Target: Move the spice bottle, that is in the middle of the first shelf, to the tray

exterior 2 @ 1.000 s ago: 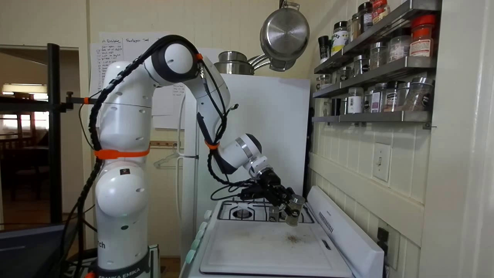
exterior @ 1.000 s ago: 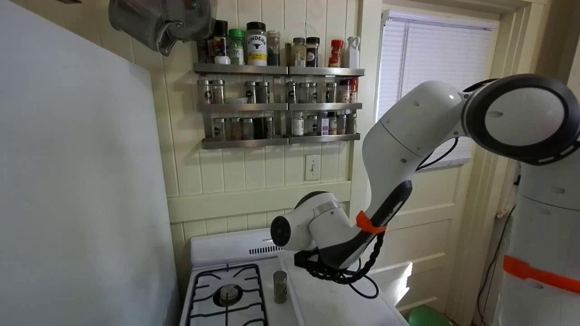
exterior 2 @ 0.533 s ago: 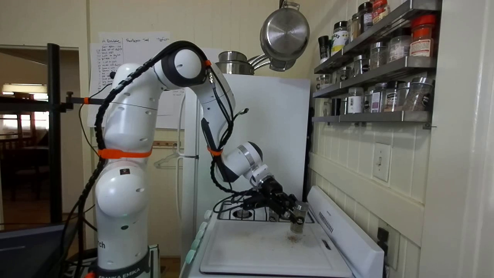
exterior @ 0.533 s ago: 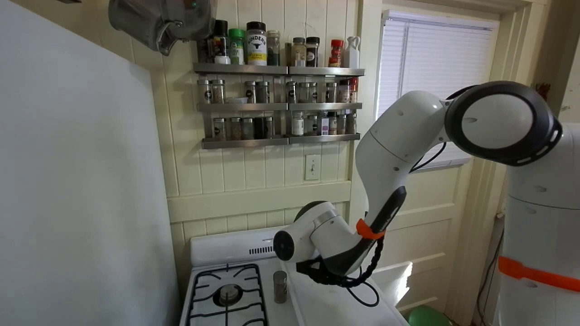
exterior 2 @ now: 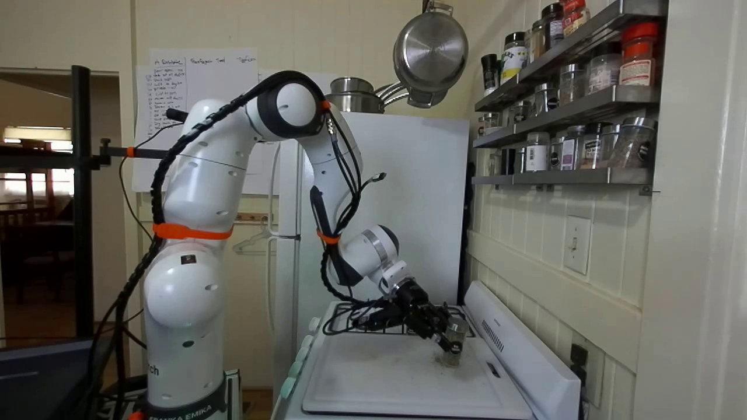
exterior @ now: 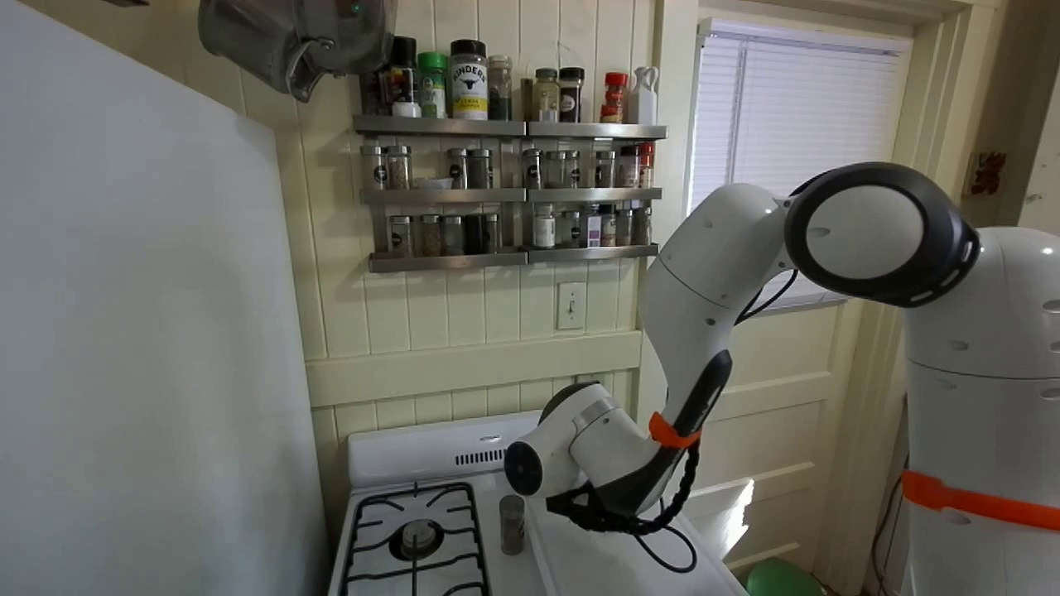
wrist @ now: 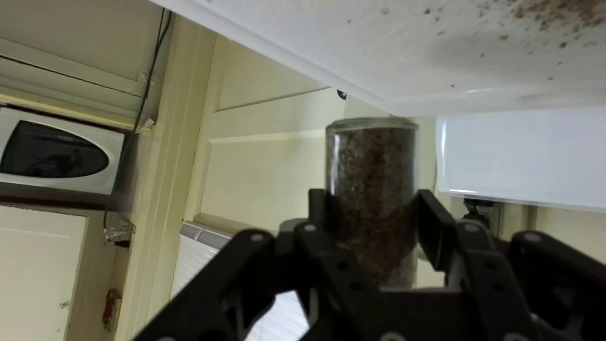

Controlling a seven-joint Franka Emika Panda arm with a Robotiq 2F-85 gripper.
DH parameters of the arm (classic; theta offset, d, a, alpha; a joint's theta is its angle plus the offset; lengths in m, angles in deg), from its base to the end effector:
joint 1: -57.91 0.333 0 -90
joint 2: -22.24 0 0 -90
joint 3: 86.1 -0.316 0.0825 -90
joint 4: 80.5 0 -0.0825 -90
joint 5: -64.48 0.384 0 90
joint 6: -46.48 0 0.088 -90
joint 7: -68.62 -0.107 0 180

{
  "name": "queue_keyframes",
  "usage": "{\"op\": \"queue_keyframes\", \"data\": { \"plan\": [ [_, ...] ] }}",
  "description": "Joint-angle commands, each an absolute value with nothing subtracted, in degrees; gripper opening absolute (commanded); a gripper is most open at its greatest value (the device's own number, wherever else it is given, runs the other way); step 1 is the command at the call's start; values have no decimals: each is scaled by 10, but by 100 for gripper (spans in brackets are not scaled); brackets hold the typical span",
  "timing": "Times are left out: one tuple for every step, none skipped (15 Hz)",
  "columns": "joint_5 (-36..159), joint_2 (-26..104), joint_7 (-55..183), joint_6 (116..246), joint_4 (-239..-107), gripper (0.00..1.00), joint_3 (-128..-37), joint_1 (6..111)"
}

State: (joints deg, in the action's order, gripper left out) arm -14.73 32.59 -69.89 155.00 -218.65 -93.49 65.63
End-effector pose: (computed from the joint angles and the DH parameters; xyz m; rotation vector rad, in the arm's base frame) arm 0.4612 0.0510 0.2364 1.7946 -1.1682 1.0768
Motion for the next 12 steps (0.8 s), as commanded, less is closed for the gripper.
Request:
{"op": "queue_keyframes", "data": {
  "plan": [
    [-150,333,-694,1551,-2184,23,-936,654],
    [-145,342,-688,1559,-2181,23,-934,650],
    [-147,349,-691,1554,-2181,23,-933,650],
    [-148,354,-691,1553,-2180,23,-933,650],
    [-149,359,-692,1551,-2180,23,-933,650],
    [-149,364,-692,1547,-2179,23,-932,650],
    [-149,371,-692,1539,-2177,23,-932,652],
    [-150,375,-693,1543,-2177,23,-932,651],
    [-151,380,-694,1543,-2175,23,-932,651],
    [-151,384,-698,1542,-2174,23,-933,652],
    [-152,386,-704,1540,-2173,23,-933,653],
    [-152,387,-711,1534,-2172,23,-934,656]
  ]
}}
